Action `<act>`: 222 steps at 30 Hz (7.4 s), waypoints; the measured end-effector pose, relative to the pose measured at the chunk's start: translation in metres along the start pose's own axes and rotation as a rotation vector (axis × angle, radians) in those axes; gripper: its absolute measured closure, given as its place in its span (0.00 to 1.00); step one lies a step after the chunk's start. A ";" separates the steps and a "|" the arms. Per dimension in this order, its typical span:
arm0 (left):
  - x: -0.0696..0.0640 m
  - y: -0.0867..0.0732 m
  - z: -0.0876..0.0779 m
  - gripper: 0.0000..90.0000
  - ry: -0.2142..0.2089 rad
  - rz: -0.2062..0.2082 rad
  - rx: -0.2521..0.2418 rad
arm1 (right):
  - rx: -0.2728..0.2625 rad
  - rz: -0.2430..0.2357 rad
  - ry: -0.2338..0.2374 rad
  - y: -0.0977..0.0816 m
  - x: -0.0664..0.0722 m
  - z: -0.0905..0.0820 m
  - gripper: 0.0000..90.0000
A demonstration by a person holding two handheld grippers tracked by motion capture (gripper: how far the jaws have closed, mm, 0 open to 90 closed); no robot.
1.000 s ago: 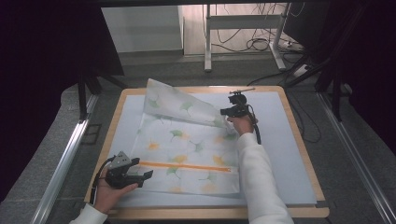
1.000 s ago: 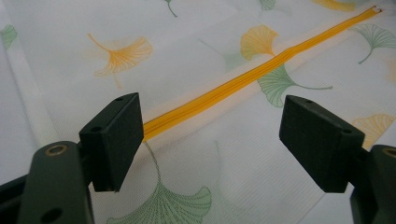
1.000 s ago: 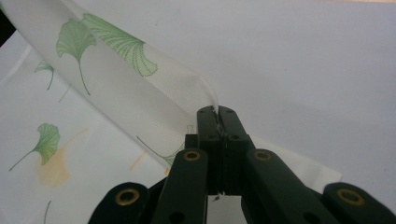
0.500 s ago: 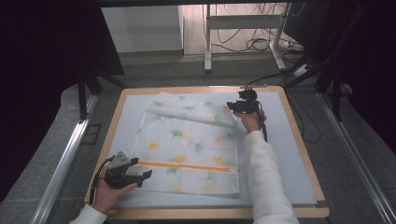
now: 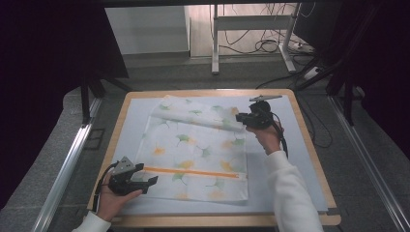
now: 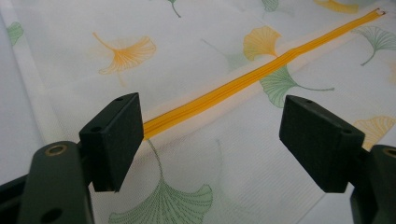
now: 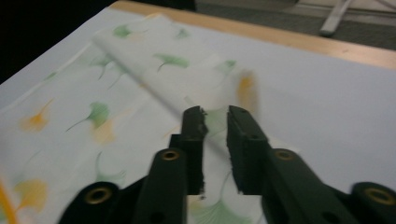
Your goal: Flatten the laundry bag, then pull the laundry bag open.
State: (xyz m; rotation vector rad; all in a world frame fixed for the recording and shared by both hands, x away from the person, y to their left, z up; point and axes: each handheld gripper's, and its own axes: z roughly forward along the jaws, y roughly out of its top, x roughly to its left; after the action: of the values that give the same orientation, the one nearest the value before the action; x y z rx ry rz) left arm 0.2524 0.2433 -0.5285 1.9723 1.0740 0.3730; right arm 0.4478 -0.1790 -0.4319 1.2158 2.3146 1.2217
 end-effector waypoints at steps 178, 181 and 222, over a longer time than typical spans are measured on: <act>-0.087 0.079 0.072 0.29 -0.150 0.192 -0.012 | 0.252 -0.200 0.135 -0.168 0.074 -0.053 0.99; -0.087 0.080 0.073 0.32 -0.155 0.191 -0.002 | 0.254 -0.197 0.138 -0.168 0.073 -0.053 0.99; -0.116 0.103 0.118 0.33 -0.217 0.254 0.048 | 0.248 -0.215 0.122 -0.169 0.076 -0.054 0.99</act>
State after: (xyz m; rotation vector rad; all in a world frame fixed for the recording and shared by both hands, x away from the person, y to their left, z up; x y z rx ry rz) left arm 0.3107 0.0593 -0.5044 2.1428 0.7034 0.2619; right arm 0.2771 -0.2012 -0.5186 0.9524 2.6698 0.9836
